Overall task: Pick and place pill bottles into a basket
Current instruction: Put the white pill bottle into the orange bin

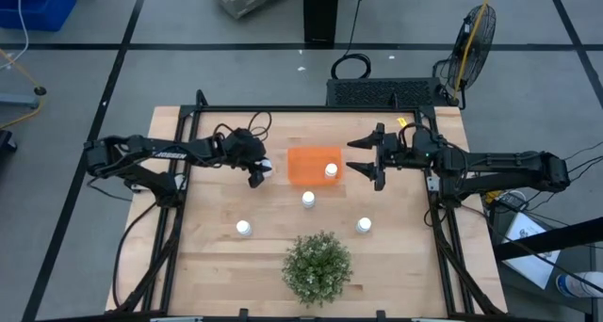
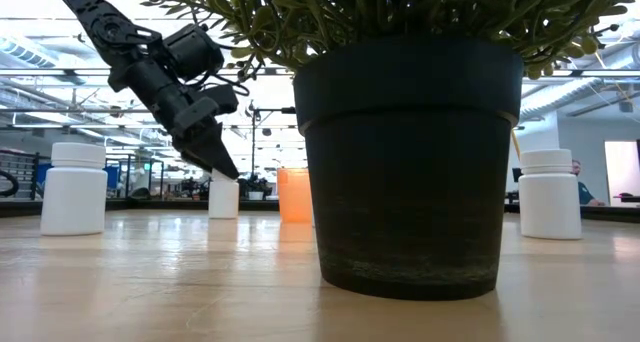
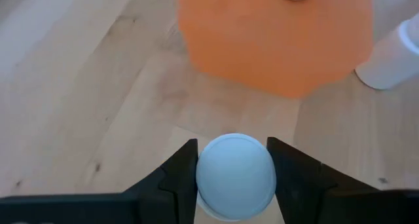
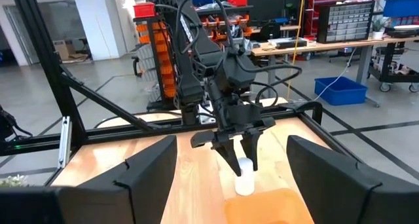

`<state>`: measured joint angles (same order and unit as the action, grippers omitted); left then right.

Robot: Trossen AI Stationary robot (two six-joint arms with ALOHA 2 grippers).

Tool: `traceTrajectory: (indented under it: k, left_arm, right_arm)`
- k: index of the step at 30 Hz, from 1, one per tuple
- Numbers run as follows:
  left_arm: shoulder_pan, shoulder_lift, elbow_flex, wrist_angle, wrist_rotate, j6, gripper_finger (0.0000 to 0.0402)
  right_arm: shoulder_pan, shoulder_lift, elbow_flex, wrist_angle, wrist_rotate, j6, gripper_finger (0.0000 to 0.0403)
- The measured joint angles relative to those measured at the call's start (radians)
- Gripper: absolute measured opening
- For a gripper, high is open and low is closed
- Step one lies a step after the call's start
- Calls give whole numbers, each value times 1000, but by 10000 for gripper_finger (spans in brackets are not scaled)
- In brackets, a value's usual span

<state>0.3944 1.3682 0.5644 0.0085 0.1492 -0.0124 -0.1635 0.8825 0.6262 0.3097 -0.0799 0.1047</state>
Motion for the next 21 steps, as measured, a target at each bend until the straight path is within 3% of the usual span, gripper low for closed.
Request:
traceTrajectory:
  k: [11,21]
  left_arm:
    - [-40,-119,19,56,0,33,159]
    - [-43,-129,262,-101,-4,203,159]
  right_arm:
    - [-1,0,0,2,44,14,279]
    - [-5,4,0,5,64,45,279]
